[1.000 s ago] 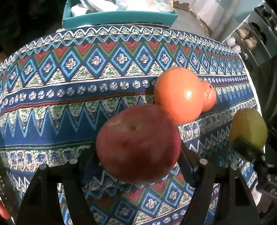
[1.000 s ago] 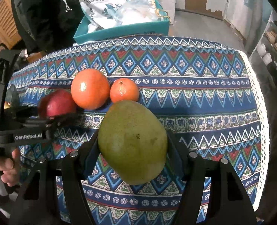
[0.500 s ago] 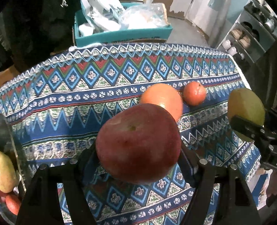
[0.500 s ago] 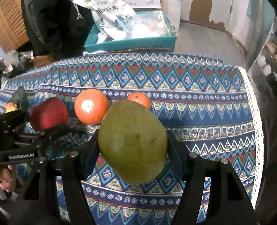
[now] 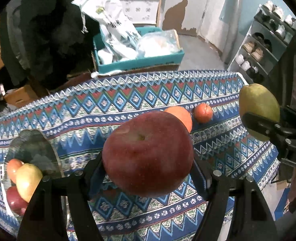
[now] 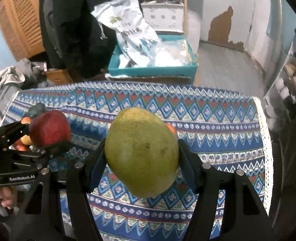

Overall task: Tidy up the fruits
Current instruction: 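Carry the red apple and small green pear over the glass bowl with both tools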

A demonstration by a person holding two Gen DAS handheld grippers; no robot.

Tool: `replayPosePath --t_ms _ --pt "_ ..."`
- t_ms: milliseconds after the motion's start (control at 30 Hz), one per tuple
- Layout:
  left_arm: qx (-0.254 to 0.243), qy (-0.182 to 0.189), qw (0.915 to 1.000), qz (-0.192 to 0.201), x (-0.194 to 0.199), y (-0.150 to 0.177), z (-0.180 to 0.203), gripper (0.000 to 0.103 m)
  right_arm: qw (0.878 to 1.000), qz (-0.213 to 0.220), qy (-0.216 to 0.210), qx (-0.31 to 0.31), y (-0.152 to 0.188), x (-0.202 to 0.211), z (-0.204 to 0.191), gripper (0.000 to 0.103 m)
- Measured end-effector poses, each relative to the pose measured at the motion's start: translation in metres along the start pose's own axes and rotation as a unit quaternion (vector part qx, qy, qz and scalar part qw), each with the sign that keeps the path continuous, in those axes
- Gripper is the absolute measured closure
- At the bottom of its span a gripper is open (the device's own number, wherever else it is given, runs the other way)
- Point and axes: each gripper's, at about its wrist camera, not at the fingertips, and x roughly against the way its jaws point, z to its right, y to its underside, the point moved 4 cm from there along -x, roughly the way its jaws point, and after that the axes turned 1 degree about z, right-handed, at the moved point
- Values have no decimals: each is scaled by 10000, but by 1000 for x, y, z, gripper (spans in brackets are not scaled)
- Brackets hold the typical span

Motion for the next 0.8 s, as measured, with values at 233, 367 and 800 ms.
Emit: replayPosePath --t_ms 233,367,800 --pt "38 -69 9996 271 35 0 -13 27 9995 242 -158 149 -15 19 -27 37" --pt "90 -175 9990 397 54 2 -23 27 9987 361 -278 220 -23 28 -43 37" --pt "279 -309 9964 734 98 15 -60 27 9949 638 -619 467 -46 44 -96 37"
